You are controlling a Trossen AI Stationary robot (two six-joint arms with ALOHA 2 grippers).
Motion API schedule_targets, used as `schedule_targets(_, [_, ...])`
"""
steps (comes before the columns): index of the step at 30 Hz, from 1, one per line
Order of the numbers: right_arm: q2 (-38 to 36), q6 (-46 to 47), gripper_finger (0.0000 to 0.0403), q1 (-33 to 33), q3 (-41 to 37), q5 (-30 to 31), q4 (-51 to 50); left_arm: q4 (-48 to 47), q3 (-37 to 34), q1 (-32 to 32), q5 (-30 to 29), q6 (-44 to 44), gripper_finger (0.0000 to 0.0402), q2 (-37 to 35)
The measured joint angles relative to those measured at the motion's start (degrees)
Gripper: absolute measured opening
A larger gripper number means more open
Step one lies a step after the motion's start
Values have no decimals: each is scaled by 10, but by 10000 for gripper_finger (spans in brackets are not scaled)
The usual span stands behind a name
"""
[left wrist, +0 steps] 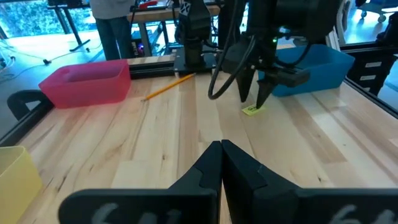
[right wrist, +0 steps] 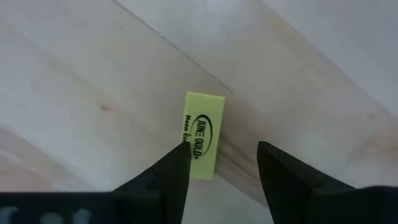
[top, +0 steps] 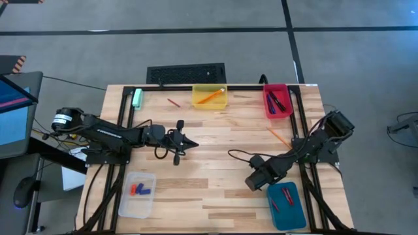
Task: Sort crayons/erasers/pens/pencils in bins
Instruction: Put the green eraser into the transparent bin
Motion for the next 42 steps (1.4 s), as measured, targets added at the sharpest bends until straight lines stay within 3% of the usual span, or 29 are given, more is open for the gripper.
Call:
schedule_targets(12, [1,-11,156,7,-15,0,52,2,0,0,0,-2,0,0])
schedule_targets(24, [1,-84,42,8,-15,8,57,-2,0,0,-3,-9,0,0])
schedule_targets(28, [3,-122,20,8,0,27,55,-3,0,0,-4,-44,0,0])
schedule_targets(31, [2,-171,19,5,23,76,73,-3,0,0,7,-83,0,0])
schedule_targets(36, [2,-284,22,-18,40,142,171,-3,0,0,53,-147,18,0])
schedule_targets(42, [1,-432,18,-81,41,153,354,-4,0,-6,103,-199,83,0])
